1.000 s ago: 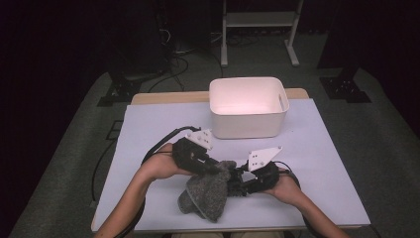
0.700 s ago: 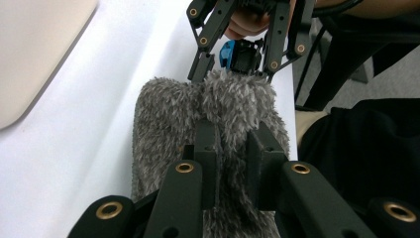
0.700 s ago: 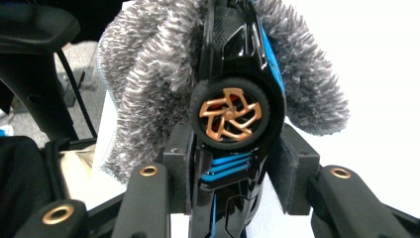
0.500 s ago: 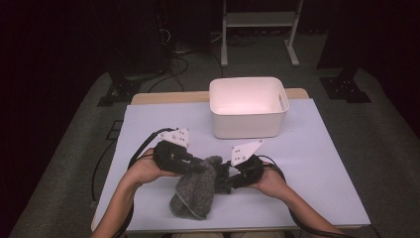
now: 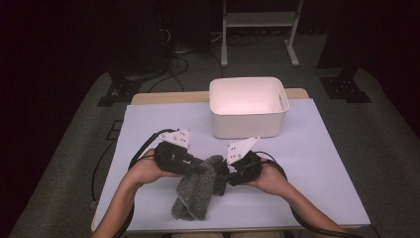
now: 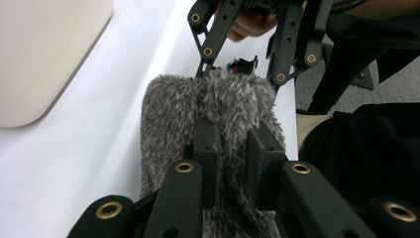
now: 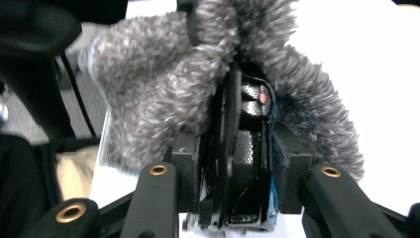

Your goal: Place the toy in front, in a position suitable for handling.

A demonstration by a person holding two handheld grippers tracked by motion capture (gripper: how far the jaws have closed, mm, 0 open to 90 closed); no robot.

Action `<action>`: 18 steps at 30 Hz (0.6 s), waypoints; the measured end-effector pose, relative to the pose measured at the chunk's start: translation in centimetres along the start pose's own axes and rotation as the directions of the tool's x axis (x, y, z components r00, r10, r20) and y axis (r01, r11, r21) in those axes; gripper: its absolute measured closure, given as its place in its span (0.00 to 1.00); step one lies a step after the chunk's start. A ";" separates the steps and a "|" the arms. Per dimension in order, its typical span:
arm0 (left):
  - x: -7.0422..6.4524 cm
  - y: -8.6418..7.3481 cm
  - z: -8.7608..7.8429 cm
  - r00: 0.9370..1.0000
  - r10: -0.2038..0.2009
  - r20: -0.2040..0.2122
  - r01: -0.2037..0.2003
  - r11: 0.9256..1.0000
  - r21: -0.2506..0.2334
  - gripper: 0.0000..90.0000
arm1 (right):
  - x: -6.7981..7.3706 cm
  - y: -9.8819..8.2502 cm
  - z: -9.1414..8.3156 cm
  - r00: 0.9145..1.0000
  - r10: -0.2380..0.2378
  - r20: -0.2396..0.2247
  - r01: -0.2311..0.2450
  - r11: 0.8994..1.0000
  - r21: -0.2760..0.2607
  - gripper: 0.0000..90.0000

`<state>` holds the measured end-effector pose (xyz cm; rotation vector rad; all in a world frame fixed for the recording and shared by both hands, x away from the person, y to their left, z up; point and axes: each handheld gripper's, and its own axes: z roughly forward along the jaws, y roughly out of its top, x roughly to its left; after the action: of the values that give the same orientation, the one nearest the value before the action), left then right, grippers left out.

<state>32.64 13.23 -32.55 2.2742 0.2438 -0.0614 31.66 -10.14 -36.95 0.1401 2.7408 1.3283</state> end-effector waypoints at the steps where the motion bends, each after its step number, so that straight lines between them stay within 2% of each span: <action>1: 0.0 0.0 0.0 1.000 0.000 0.000 0.000 1.000 0.000 0.86 | 0.0 0.0 0.0 1.000 0.000 0.000 0.000 1.000 0.000 0.67; 3: 0.0 0.3 0.3 1.000 0.005 0.004 -0.005 1.000 0.002 0.86 | 0.1 -0.3 -1.0 1.000 -0.009 0.015 0.009 0.999 0.043 0.69; 10: -0.2 1.7 2.3 0.998 0.039 0.045 -0.040 0.999 0.020 0.86 | 0.2 -1.4 -2.6 1.000 0.006 0.020 -0.007 0.997 0.072 0.70; 15: -0.2 1.6 3.1 0.997 0.045 0.062 -0.046 0.999 0.026 0.86 | 0.1 -2.4 -3.3 1.000 0.025 0.003 -0.025 0.998 0.064 0.71; 18: -0.1 1.3 4.0 0.996 0.044 0.072 -0.047 0.998 0.048 0.86 | 0.1 -3.0 -3.6 0.999 0.042 -0.006 -0.041 0.997 0.060 0.71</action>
<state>32.92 9.38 -34.21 2.3211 0.1551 -0.1250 30.99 -14.77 -37.11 0.1981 2.7994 1.2599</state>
